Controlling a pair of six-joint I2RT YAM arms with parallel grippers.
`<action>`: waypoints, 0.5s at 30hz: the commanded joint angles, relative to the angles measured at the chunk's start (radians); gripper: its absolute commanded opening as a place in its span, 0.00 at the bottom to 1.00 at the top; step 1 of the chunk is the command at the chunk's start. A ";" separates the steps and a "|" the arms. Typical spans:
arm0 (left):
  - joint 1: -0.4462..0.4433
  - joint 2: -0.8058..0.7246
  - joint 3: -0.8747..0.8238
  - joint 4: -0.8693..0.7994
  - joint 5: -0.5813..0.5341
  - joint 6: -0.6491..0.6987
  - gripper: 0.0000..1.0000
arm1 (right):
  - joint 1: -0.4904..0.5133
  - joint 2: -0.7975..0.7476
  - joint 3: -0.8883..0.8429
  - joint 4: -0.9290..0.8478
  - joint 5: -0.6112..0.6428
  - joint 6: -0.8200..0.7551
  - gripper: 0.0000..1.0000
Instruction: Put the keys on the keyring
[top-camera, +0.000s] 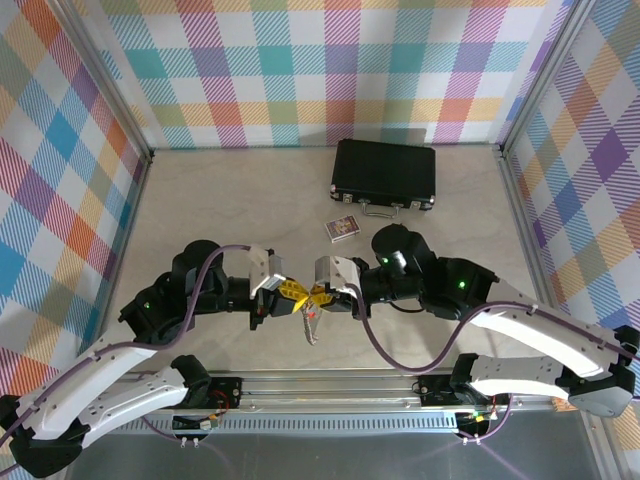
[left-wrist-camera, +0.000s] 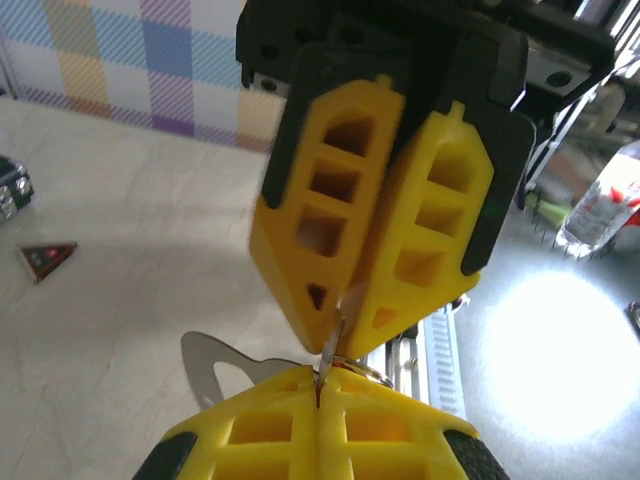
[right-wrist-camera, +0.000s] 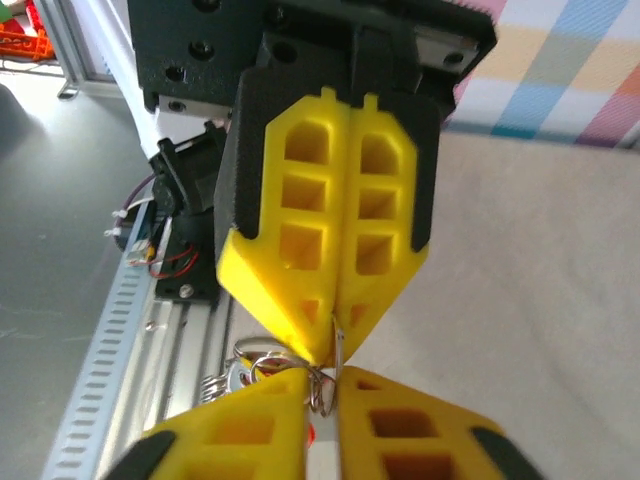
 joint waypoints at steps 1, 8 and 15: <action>-0.016 -0.042 -0.052 0.240 0.037 -0.088 0.00 | 0.001 -0.045 -0.057 0.147 -0.020 0.042 0.20; -0.016 -0.089 -0.152 0.460 0.074 -0.181 0.00 | 0.001 -0.094 -0.112 0.223 0.014 0.074 0.21; -0.019 -0.106 -0.216 0.604 0.105 -0.246 0.00 | -0.002 -0.105 -0.126 0.247 -0.008 0.086 0.15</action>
